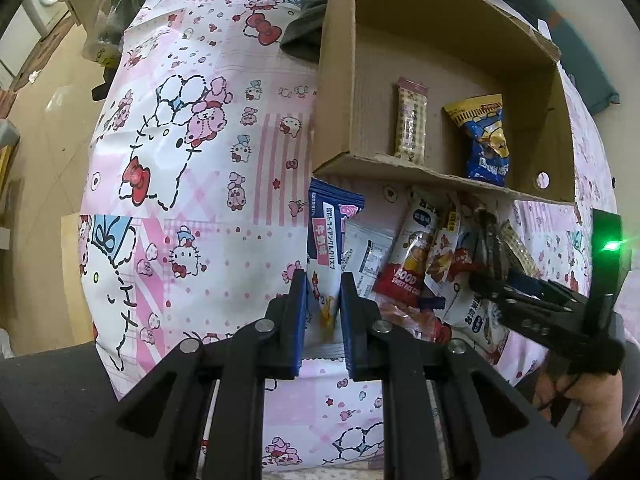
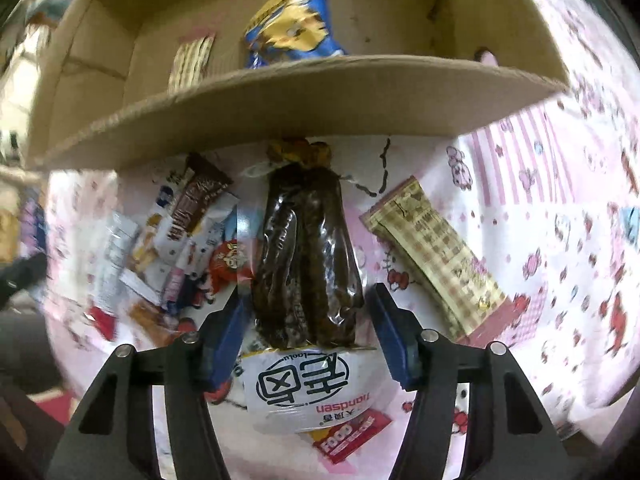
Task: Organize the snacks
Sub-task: 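Grasp the brown sausage pack with the right gripper while the left gripper holds the stick packet, then lift and carry both held snacks over the box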
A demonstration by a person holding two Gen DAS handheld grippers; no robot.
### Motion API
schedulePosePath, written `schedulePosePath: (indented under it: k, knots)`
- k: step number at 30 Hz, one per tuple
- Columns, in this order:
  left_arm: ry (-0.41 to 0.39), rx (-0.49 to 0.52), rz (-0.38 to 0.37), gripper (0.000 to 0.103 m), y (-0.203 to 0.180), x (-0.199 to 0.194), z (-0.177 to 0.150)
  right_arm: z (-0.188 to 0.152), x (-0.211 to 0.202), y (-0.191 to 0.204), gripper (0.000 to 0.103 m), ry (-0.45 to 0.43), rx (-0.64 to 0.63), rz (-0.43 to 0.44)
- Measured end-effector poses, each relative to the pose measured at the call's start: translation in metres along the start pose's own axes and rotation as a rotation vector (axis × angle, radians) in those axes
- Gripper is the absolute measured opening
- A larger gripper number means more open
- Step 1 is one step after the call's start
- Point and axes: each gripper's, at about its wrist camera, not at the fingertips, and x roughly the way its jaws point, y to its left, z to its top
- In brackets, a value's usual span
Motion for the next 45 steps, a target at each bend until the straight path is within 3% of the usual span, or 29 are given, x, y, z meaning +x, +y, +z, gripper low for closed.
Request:
schedulePosePath:
  k: [11,21,28,32,39,45]
  knots:
    - [-0.028,0.034,0.037,0.013,-0.006,-0.002,0.000,-0.012,-0.047,-0.046,0.062,-0.021,0.069,0.164]
    - [0.011,-0.035,0.008,0.013,0.012,-0.003,-0.007,-0.039,-0.083,-0.064,0.062,-0.054,0.118,0.358]
    - [-0.029,-0.105,0.009,0.013,0.033,-0.026,0.000,-0.055,-0.144,-0.080,0.062,-0.219,0.102,0.485]
    - [-0.115,-0.074,0.011,0.013,0.025,-0.058,0.009,-0.052,-0.174,-0.089,0.062,-0.320,0.093,0.512]
    - [-0.217,0.006,0.011,0.013,0.003,-0.092,0.042,-0.021,-0.215,-0.091,0.062,-0.478,0.067,0.475]
    - [-0.263,0.058,-0.007,0.013,-0.026,-0.107,0.072,0.015,-0.217,-0.077,0.062,-0.512,0.053,0.459]
